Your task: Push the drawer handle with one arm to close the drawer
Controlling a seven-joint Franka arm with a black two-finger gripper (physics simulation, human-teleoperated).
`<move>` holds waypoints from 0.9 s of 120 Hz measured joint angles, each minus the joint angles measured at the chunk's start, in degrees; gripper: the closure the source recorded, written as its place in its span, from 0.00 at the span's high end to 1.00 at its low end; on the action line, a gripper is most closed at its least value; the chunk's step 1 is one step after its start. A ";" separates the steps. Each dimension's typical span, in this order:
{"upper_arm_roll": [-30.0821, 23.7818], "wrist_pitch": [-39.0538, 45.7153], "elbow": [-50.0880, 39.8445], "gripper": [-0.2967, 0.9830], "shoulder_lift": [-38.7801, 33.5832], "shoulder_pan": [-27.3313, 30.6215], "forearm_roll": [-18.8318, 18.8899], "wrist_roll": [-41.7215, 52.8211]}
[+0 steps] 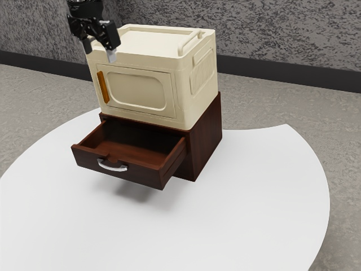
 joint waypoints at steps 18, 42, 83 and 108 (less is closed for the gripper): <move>0.11 0.05 -3.22 0.77 -1.19 0.19 -0.07 -0.30; -0.25 5.02 -29.64 0.76 -20.05 0.08 -0.06 -1.15; 0.98 27.10 -63.25 0.26 -31.97 1.29 3.00 -6.07; 3.21 40.73 -72.79 0.19 -32.28 1.32 3.68 -8.67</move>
